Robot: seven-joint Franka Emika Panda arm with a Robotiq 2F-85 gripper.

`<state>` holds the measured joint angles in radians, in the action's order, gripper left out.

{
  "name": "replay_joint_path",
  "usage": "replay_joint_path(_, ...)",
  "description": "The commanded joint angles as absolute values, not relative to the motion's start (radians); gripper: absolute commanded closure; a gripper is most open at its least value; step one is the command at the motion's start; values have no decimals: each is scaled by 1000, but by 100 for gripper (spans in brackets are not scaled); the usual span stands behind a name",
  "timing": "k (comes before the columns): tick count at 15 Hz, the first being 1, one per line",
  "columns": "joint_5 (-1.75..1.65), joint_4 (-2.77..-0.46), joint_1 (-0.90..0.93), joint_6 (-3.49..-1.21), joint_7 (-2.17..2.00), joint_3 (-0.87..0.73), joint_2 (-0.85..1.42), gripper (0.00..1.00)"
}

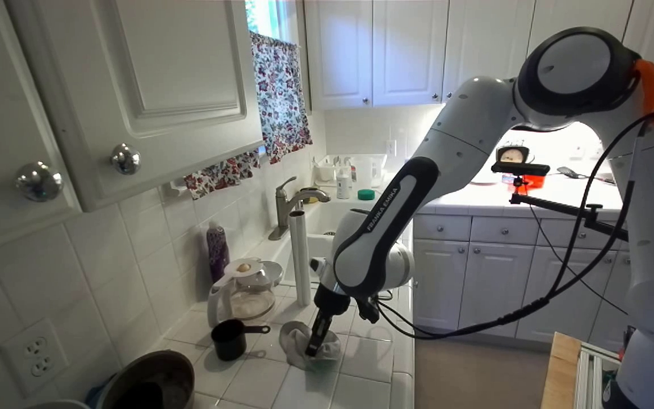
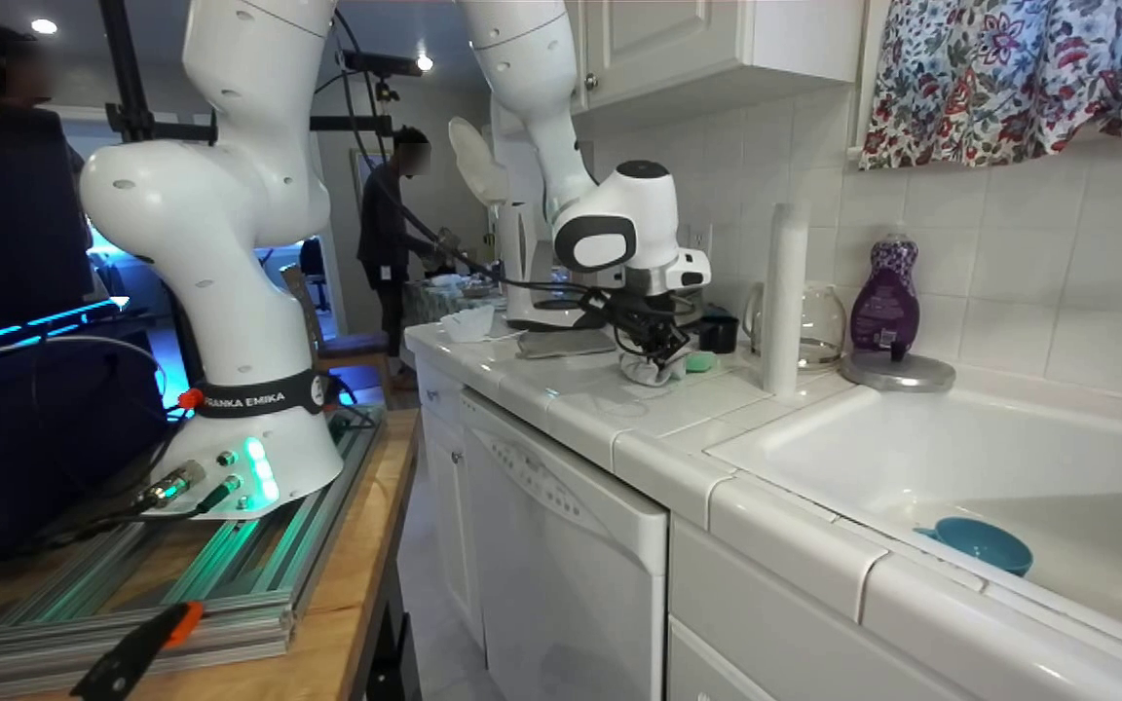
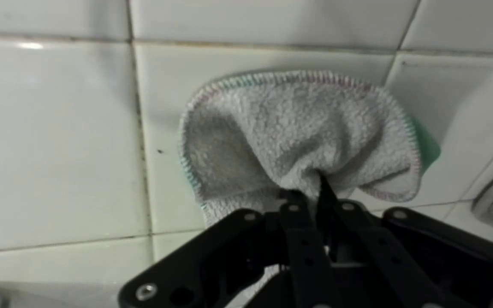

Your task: Use the white towel to clean the surface

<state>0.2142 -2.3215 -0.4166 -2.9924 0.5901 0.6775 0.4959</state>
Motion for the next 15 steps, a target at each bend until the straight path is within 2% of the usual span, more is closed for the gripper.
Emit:
replay_joint_path(1,112,-2232,-366,-2891,634,676,565,97)
replay_joint_path(7,102,-2157,-345,-2757,845,729,614,97)
replay_joint_path(15,149,-2238,-218,-2831,626,497,469,97)
